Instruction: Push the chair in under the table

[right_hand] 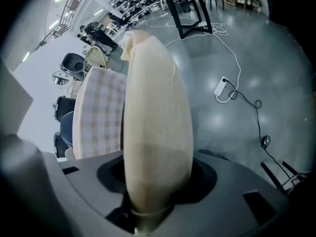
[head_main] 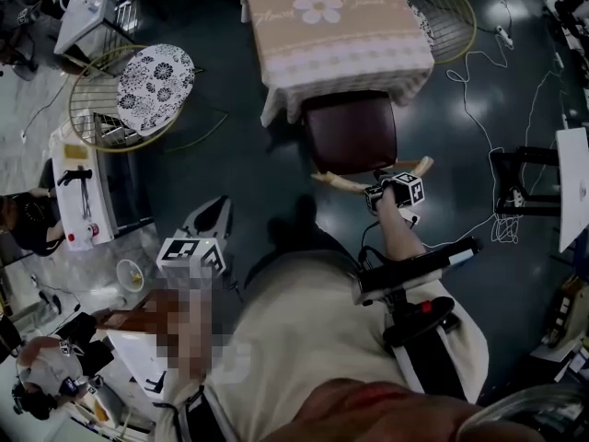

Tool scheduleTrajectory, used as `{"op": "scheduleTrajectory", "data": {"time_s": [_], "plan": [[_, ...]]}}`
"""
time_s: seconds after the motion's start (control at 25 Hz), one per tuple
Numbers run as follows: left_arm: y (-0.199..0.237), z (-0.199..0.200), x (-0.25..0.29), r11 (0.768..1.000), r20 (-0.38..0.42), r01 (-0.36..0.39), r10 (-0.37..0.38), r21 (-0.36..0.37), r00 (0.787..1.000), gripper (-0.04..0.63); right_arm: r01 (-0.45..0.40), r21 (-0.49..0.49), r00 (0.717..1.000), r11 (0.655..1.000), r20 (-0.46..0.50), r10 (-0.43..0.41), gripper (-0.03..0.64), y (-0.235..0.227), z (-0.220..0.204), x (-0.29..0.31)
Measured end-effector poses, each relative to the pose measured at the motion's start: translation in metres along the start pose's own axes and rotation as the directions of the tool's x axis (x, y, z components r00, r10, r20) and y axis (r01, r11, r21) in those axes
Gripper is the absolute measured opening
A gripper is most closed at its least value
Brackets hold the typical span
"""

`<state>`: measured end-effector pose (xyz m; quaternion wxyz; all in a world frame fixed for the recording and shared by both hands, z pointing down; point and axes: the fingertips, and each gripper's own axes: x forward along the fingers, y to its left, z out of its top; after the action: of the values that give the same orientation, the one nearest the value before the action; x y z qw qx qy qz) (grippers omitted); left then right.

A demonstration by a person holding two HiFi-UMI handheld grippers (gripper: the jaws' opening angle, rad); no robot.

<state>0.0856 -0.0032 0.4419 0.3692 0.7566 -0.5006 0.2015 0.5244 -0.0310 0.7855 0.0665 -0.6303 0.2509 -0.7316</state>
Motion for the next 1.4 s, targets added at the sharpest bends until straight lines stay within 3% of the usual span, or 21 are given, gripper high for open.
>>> {"op": "scheduleTrajectory", "data": {"time_s": [1.4], "plan": [[0.010,0.009,0.003,0.999,0.005,-0.040,0.040,0.006,0.999,0.006,0.002,0.013,1.000,1.000,0.009,-0.002,0.187,0.033,-0.003,0.016]]}}
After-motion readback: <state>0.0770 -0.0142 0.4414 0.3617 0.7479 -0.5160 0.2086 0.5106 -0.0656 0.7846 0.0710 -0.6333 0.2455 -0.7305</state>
